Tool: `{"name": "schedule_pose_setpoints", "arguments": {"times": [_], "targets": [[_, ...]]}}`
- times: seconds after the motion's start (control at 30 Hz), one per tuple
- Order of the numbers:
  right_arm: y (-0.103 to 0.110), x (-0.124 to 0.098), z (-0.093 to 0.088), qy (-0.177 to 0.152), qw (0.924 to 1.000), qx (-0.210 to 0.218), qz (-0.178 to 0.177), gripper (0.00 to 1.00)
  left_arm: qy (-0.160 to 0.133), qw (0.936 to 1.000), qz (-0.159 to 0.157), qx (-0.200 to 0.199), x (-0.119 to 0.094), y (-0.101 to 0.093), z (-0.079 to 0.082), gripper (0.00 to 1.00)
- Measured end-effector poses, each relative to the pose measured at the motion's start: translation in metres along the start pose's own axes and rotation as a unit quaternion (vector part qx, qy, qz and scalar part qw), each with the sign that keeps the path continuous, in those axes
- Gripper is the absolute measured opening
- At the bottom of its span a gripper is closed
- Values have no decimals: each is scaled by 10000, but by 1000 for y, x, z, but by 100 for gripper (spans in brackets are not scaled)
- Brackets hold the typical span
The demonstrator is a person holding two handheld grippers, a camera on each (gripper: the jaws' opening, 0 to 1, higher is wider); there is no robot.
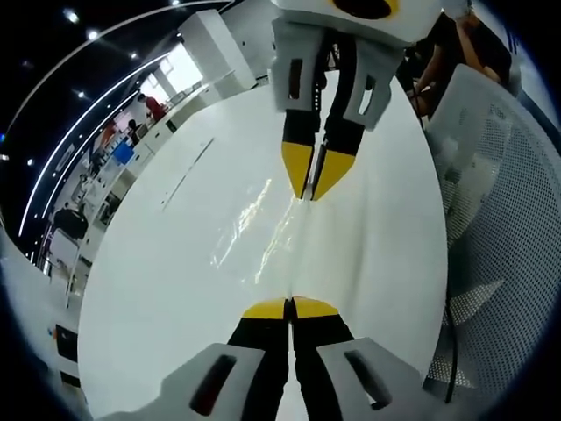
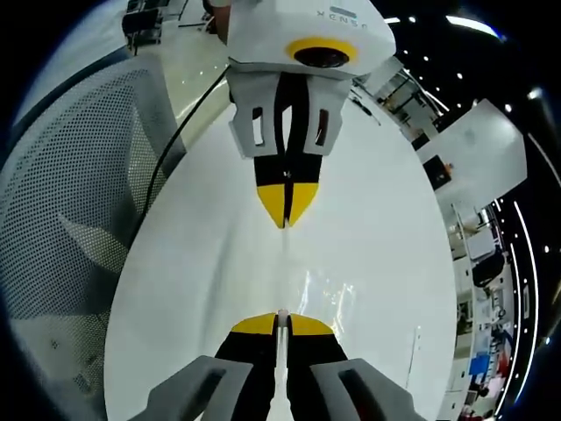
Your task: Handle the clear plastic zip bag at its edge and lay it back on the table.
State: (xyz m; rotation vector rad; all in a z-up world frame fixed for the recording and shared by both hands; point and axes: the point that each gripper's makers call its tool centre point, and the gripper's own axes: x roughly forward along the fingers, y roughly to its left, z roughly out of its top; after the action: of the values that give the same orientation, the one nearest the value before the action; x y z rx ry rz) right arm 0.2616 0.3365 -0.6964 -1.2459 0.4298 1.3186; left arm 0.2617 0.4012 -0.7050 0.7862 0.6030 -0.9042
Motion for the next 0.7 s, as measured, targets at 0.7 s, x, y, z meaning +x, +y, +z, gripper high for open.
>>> {"name": "schedule_pose_setpoints", "arguments": {"times": [0.7], "targets": [[1, -2, -11, 139, 9999, 29, 6, 0, 138, 9998, 53, -97, -7, 2, -13, 0]]}}
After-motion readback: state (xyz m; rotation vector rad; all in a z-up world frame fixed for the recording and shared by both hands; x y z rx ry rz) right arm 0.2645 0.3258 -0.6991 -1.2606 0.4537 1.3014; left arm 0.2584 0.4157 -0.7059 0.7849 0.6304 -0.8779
